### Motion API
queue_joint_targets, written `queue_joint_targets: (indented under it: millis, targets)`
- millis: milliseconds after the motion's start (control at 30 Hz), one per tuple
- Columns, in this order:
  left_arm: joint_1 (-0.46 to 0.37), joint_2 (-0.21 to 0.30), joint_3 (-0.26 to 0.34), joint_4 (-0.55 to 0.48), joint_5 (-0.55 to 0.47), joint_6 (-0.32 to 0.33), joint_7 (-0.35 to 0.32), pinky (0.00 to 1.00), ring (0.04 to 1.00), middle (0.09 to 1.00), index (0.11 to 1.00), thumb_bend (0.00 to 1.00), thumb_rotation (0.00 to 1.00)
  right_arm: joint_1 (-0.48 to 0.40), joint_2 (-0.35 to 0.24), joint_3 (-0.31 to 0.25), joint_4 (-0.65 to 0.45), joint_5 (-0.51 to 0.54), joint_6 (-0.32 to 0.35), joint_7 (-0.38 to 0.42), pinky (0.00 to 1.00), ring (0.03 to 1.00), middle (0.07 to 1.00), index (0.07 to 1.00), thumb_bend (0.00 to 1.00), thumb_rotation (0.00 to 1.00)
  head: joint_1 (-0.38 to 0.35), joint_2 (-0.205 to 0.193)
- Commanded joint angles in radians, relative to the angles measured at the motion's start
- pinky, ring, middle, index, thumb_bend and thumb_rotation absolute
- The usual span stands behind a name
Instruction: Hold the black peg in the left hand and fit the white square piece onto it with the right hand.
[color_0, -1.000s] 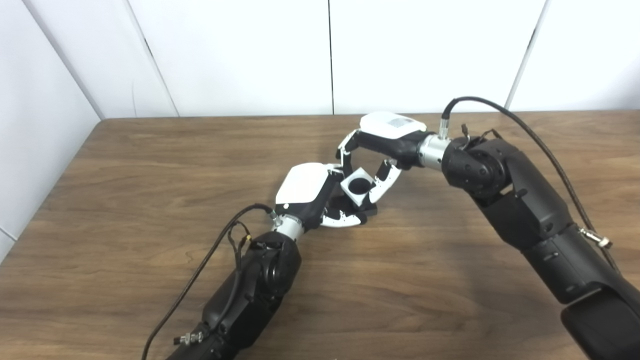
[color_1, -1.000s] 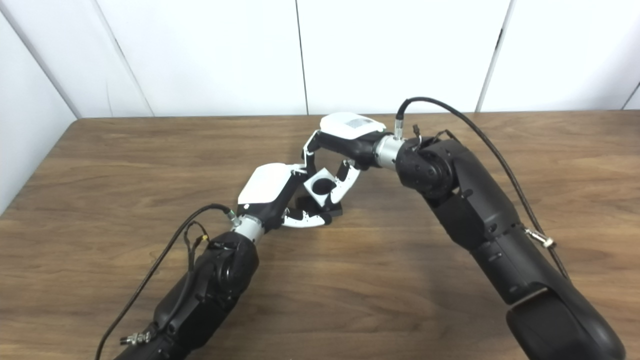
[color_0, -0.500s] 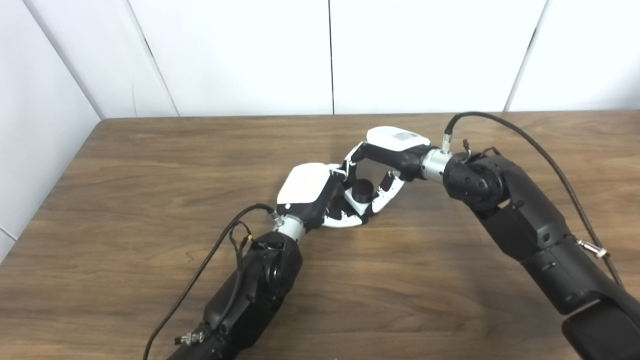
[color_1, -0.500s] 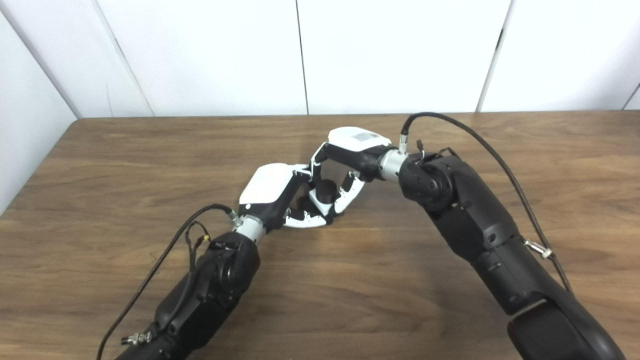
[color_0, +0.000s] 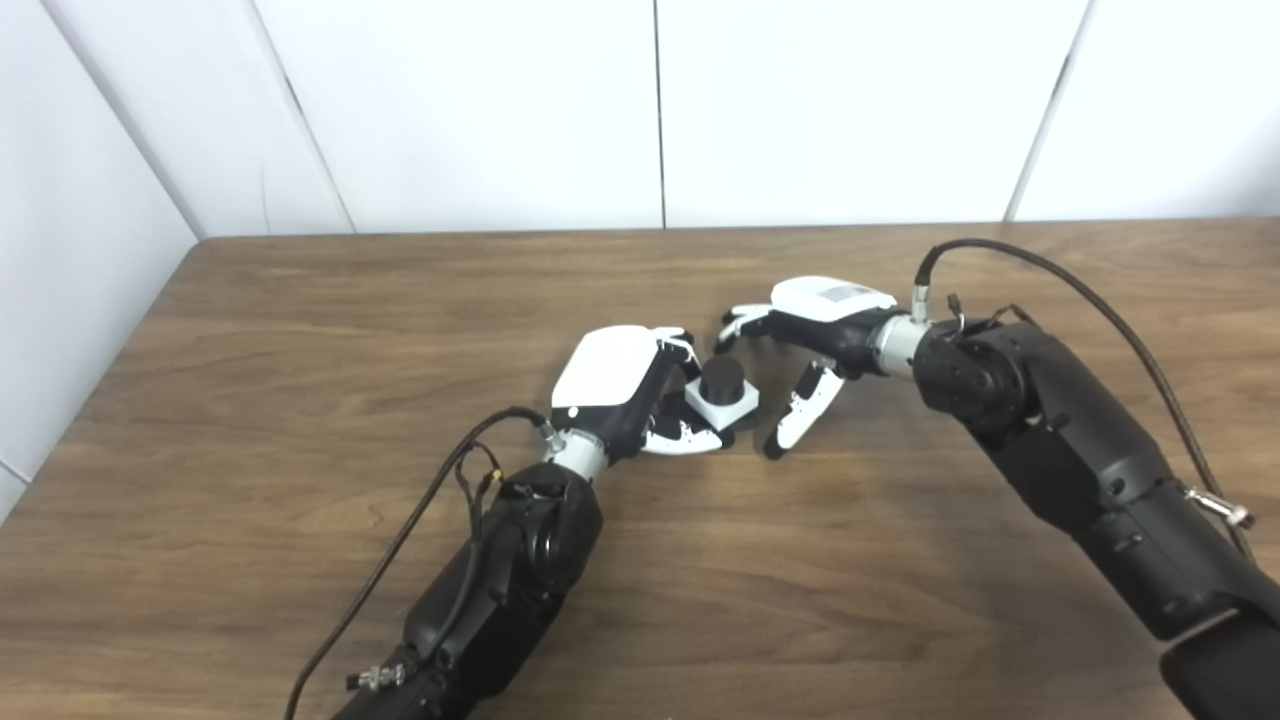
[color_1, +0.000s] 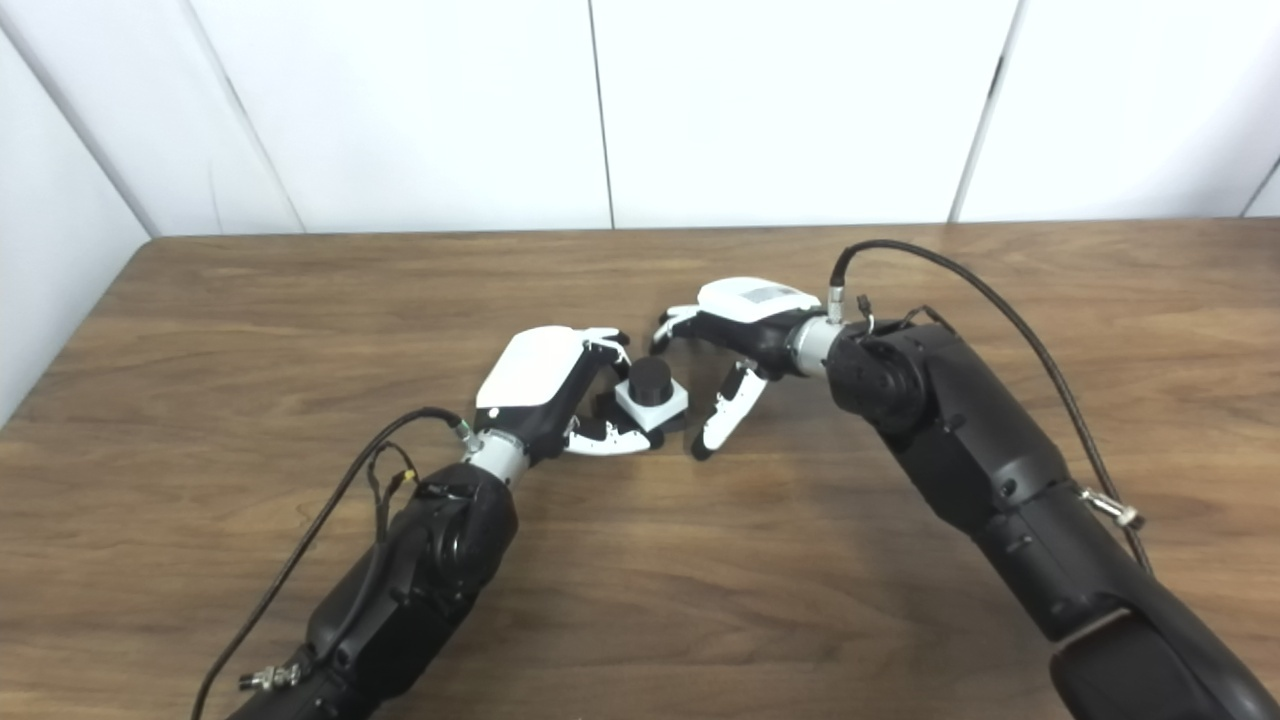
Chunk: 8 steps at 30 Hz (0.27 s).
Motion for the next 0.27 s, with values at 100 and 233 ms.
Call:
queue_joint_targets:
  millis: [100,233]
  targets:
    - [0.035,0.016,-0.032,0.036,0.029,0.039,-0.076,0.79,0.845,0.844,0.491,0.52,0.08,-0.046,-0.033,-0.016,-0.033,0.004,0.011,0.023,0.86,0.932,0.969,1.000,1.00,0.31,-0.006,0.003]
    - [0.033,0.014,-0.032,0.037,0.026,0.041,-0.082,0.79,0.850,0.847,0.491,0.52,0.08,-0.046,-0.055,-0.027,-0.044,-0.002,0.022,0.030,0.86,0.928,0.956,1.000,1.00,0.29,-0.008,0.004]
